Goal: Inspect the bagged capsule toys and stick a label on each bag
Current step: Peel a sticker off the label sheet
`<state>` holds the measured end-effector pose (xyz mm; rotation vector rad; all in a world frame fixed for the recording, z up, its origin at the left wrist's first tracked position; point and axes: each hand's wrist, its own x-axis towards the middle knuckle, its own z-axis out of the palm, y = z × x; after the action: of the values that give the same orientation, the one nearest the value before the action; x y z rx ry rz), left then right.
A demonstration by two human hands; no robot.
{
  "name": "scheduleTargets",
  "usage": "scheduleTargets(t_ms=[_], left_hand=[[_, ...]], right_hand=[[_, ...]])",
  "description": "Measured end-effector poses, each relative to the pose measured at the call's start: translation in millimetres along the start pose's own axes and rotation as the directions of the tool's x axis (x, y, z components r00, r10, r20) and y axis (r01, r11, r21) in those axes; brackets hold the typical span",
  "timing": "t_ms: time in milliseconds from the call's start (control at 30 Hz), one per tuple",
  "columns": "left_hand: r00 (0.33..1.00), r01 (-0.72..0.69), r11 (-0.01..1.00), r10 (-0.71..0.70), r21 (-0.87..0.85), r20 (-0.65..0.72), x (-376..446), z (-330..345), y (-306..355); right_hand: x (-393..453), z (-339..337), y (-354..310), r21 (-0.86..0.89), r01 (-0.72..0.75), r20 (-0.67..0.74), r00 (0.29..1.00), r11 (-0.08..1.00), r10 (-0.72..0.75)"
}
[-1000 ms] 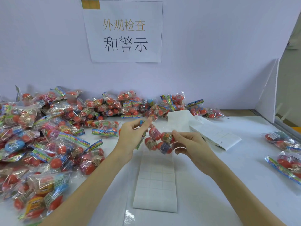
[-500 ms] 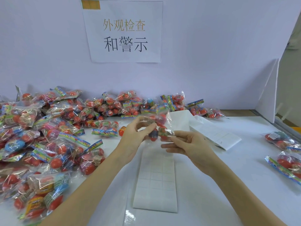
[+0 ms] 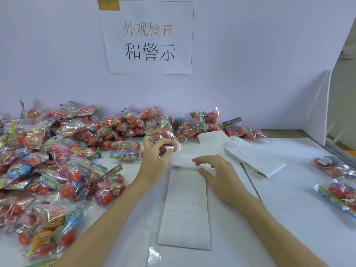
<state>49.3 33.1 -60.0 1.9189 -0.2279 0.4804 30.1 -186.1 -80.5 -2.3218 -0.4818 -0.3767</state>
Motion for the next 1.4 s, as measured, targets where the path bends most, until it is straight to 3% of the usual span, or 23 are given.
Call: scheduleTargets(t_ms=[100, 200, 367, 433, 500, 567, 700, 867, 1100, 1400], left_hand=[[0.991, -0.080, 0.991, 0.068, 0.107, 0.116, -0.6, -3.4, -4.3], [0.977, -0.085, 0.989, 0.059, 0.118, 0.203, -4.0, -5.5, -7.8], [0.971, -0.082, 0.988, 0.049, 0.131, 0.233, -3.4, -2.3, -10.4], [0.972, -0.072, 0.987, 0.037, 0.144, 0.232, -1.3, -1.1, -11.3], [0.970, -0.088, 0.981, 0.045, 0.172, 0.237, -0.4, 0.5, -12.8], [0.967, -0.140, 0.972, 0.094, 0.189, 0.236, -1.0, 2.6, -13.0], [0.956, -0.207, 0.960, 0.158, 0.187, 0.248, -0.4, 3.6, -14.2], [0.948, -0.234, 0.954, 0.181, 0.189, 0.261, -0.7, 3.9, -14.2], [0.939, -0.168, 0.971, 0.106, 0.169, 0.327, -2.9, 1.6, -6.8], [0.955, -0.133, 0.978, 0.083, 0.162, 0.283, -0.6, 3.0, -11.2]], right_hand=[[2.9, 1.5, 0.8, 0.003, -0.024, -0.089, 0.996, 1.000, 0.025], [6.7, -2.3, 3.6, 0.127, -0.081, -0.148, 0.984, 0.989, 0.100], [6.8, -5.0, -0.5, 0.214, -0.141, -0.147, 0.974, 0.967, 0.175], [4.3, -4.8, -3.4, 0.095, -0.093, -0.152, 0.983, 0.991, 0.107], [3.1, -3.7, -8.2, -0.122, 0.046, -0.150, 0.987, 0.992, -0.064], [3.8, -1.0, -15.2, -0.210, 0.173, -0.105, 0.975, 0.962, -0.198], [3.6, 7.8, -22.6, -0.163, 0.226, -0.040, 0.971, 0.961, -0.235], [2.6, 9.9, -21.0, 0.004, 0.142, -0.112, 0.984, 0.990, -0.141], [2.0, 11.2, -24.0, -0.072, 0.228, -0.222, 0.945, 0.971, -0.238], [0.3, 12.2, -27.7, -0.117, 0.392, -0.172, 0.897, 0.912, -0.408]])
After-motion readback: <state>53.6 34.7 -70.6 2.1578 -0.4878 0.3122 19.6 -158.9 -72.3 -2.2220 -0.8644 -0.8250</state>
